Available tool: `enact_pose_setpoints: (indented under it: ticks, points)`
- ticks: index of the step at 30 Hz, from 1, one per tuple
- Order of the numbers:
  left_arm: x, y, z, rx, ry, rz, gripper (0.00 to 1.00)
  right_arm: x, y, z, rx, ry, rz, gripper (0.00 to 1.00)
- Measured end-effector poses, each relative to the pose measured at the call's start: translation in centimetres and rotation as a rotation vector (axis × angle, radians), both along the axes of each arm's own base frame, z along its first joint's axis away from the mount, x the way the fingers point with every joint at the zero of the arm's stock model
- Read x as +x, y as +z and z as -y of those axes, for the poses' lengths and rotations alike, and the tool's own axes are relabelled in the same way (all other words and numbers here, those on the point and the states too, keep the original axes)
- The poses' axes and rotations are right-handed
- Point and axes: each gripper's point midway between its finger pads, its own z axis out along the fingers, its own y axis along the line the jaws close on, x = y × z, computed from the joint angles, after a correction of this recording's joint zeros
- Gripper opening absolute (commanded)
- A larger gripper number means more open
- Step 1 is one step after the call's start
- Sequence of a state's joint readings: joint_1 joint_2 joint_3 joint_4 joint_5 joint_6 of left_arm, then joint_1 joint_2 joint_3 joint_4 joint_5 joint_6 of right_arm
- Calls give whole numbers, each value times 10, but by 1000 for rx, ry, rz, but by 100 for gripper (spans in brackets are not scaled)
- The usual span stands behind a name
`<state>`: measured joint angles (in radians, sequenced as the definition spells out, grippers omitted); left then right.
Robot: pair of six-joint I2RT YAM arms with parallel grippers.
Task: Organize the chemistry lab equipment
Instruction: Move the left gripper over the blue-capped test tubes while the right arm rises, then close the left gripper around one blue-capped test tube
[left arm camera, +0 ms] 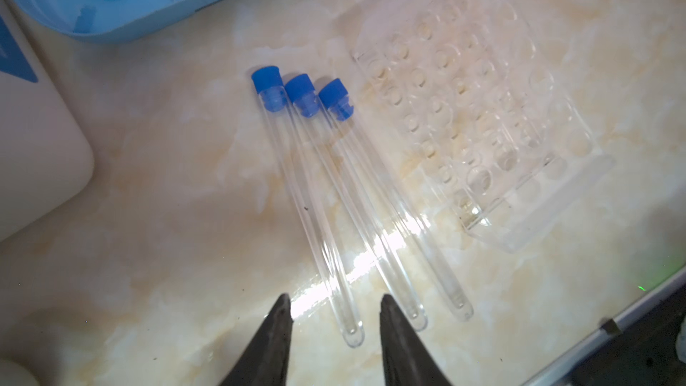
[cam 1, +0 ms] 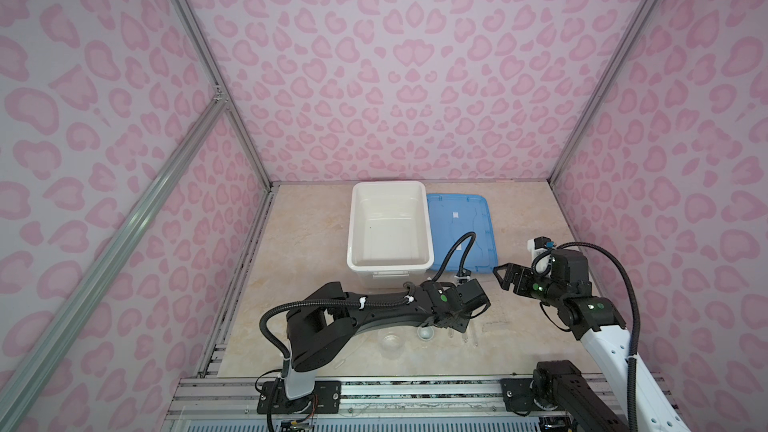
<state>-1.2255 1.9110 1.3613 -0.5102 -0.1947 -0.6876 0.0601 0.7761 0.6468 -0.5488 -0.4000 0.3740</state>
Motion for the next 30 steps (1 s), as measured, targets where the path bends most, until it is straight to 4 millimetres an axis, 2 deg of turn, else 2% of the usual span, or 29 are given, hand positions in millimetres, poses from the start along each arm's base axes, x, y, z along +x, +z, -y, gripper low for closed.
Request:
enact_pose_setpoints:
  ticks: [5, 8, 10, 15, 24, 30]
  points:
    - [2, -22, 2, 29, 2, -33, 40, -1, -1, 1, -3, -3, 0, 94]
    - [3, -27, 4, 32, 7, -44, 37, -1, 1, 1, -5, -5, 8, 94]
    - [3, -29, 4, 36, 13, -48, 32, -1, 1, 1, -5, -5, 11, 94]
    - [5, -39, 2, 56, 29, -63, 28, -2, -1, 2, -5, -6, 7, 94]
    - [7, -45, -2, 77, 49, -76, 29, -2, 1, 3, -9, -12, 17, 94]
    - [10, -47, -1, 85, 62, -70, 22, -2, 1, 3, -9, -12, 21, 94]
